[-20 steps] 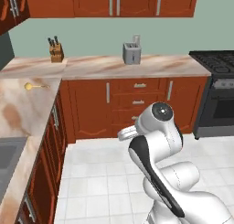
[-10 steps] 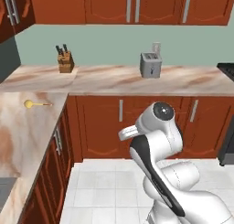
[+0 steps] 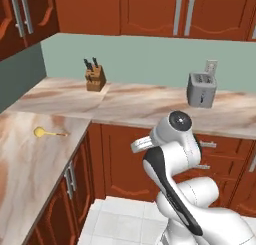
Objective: Take the fork and place it on the left side of the plate. Then take the spoon and place it on the right side of the plate. Make sure they're directly next to the plate.
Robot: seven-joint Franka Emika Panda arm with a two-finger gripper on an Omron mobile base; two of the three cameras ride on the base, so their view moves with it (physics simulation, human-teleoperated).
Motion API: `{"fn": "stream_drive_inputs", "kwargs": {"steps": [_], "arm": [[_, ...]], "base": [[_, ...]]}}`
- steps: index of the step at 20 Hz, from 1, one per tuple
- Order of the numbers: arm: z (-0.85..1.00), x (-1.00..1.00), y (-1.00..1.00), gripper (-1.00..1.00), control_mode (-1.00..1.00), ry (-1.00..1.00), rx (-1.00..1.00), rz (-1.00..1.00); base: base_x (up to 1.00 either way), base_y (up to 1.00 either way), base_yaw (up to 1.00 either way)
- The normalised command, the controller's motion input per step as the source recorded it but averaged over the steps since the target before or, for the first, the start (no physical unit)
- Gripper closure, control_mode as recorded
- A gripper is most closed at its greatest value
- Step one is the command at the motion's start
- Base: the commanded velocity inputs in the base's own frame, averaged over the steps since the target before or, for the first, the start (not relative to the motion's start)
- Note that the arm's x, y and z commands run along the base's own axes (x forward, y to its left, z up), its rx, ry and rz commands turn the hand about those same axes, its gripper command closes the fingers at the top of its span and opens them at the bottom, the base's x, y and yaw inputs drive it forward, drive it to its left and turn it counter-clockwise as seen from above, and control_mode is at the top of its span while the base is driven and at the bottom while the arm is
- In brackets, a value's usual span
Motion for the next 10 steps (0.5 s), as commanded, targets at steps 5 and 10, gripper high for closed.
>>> {"fn": "stream_drive_inputs", "kwargs": {"steps": [5,10], "arm": [[0.00,0.00,0.00,-1.00,1.00,0.00,0.00,0.00],[0.00,0.00,0.00,-1.00,1.00,0.00,0.00,0.00]], "base": [[1.00,-0.03,0.43],[0.99,0.00,0.43]]}}
